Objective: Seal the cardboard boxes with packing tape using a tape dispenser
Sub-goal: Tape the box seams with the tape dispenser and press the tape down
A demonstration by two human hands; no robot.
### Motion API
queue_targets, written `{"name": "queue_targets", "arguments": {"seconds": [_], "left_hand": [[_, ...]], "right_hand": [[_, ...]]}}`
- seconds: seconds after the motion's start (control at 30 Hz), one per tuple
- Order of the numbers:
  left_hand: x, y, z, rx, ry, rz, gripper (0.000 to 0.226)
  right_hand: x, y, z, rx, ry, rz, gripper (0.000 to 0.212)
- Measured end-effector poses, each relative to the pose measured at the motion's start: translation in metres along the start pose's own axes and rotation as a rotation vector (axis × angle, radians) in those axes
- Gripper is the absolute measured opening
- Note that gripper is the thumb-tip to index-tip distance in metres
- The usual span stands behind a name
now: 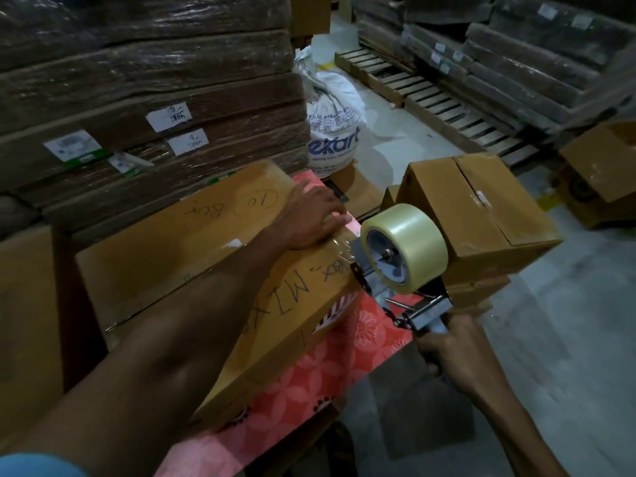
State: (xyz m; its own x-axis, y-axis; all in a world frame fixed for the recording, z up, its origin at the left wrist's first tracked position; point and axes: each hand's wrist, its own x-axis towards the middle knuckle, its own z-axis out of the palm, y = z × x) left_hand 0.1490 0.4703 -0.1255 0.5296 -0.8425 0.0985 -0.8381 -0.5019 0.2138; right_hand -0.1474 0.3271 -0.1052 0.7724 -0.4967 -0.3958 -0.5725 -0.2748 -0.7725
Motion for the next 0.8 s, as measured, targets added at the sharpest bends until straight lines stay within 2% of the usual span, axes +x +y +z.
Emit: {"name": "queue_targets", "arguments": {"seconds": [0.07,0.17,0.23,0.3,0.43,0.5,0.6,0.7,0.8], "left_hand": [[-0.006,0.018,0.002,-0.132,0.002,0.099,0.033],[-0.009,0.024,0.008,-0.056,-0.063,0.160,0.023],[-0.008,0.014,0.005,-0.043,-0.113,0.112,0.028],[-0.010,0.006,0.000,-0.041,-0.164,0.035,0.045],[-0.027,-0.004,0.007,0.172,-0.162,-0.112,0.066],[-0.030,-0.007,0.011,0.187,-0.146,-0.138,0.074],[-0.030,-0.006,0.008,0.105,-0.131,-0.160,0.074],[-0.031,-0.005,0.007,0.123,-0.128,-0.141,0.067],[-0.032,-0.004,0.007,0.139,-0.122,-0.138,0.072]], "right_hand": [[0.002,0.002,0.001,0.027,0.002,-0.012,0.017],[0.006,0.002,0.005,0.057,0.018,-0.021,0.016],[0.010,-0.002,0.011,0.037,0.024,-0.045,0.016],[0.018,-0.008,0.018,-0.033,0.008,-0.091,0.019],[0.034,-0.022,0.029,-0.116,-0.053,-0.140,0.022],[0.038,-0.027,0.029,-0.118,-0.063,-0.135,0.018],[0.037,-0.027,0.019,-0.063,-0.081,-0.092,0.017],[0.029,-0.016,0.005,-0.131,-0.092,-0.141,0.013],[0.021,-0.006,0.000,-0.133,-0.096,-0.134,0.010]]}}
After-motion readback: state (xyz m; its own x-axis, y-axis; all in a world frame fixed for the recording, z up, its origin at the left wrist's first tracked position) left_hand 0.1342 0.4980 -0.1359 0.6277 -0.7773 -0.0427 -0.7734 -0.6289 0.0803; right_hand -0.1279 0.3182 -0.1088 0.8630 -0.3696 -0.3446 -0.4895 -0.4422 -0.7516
